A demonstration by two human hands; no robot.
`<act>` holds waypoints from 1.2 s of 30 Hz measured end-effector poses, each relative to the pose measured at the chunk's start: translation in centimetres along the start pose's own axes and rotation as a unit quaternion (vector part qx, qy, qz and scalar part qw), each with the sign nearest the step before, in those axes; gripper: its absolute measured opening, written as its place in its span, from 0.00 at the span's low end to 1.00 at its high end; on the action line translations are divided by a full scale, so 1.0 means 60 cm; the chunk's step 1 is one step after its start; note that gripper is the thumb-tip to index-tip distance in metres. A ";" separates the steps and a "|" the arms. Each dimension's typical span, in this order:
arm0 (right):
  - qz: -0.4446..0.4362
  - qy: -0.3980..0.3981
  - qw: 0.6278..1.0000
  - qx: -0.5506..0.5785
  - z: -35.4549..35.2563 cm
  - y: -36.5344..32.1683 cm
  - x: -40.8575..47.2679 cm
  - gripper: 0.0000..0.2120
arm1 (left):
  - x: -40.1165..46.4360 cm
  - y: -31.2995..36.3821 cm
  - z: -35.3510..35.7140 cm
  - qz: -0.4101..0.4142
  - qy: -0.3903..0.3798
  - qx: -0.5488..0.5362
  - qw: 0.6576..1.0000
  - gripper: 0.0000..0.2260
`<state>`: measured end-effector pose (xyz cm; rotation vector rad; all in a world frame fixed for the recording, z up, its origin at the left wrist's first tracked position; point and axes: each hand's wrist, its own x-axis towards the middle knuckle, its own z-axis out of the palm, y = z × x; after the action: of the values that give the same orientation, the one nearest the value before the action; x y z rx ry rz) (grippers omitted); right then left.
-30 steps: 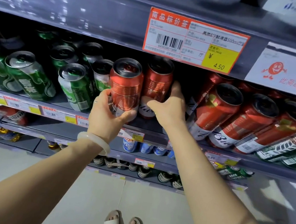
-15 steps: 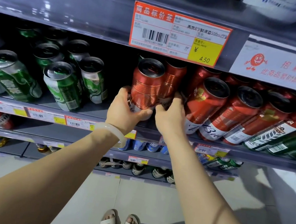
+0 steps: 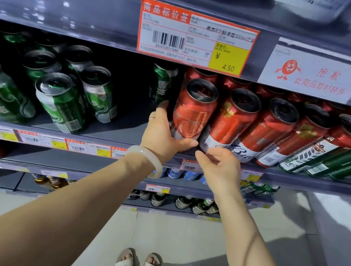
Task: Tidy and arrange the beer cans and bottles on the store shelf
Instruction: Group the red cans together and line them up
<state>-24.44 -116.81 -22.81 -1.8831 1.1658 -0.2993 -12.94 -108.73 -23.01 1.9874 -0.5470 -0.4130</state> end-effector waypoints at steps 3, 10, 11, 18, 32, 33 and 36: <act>0.028 0.032 0.999 0.014 -0.010 0.012 0.003 0.20 | 0.001 0.013 0.008 0.004 -0.026 0.032 0.999 0.46; 0.026 0.049 0.998 -0.005 -0.021 0.023 0.016 0.18 | -0.002 0.016 0.014 -0.027 -0.053 0.035 0.998 0.31; 0.025 0.048 0.999 -0.007 -0.020 0.026 0.018 0.20 | -0.005 0.018 0.013 -0.029 -0.050 0.019 0.998 0.32; 0.009 0.027 0.999 -0.034 -0.031 0.026 0.019 0.22 | -0.032 0.017 0.004 -0.025 -0.052 -0.015 0.998 0.34; -0.081 0.144 0.983 -0.082 -0.030 0.008 0.017 0.24 | -0.043 0.020 0.024 -0.014 0.088 -0.001 0.996 0.26; -0.078 0.147 0.983 -0.074 -0.031 0.009 0.017 0.24 | -0.044 0.021 0.024 -0.016 0.087 -0.002 0.996 0.25; -0.081 0.149 0.984 -0.060 -0.032 0.012 0.017 0.23 | -0.047 0.024 0.024 -0.019 0.088 0.000 0.996 0.25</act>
<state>-25.48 -118.81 -22.46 -2.0939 1.2503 -0.6316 -16.31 -108.85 -22.24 2.0125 -0.3990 -0.2588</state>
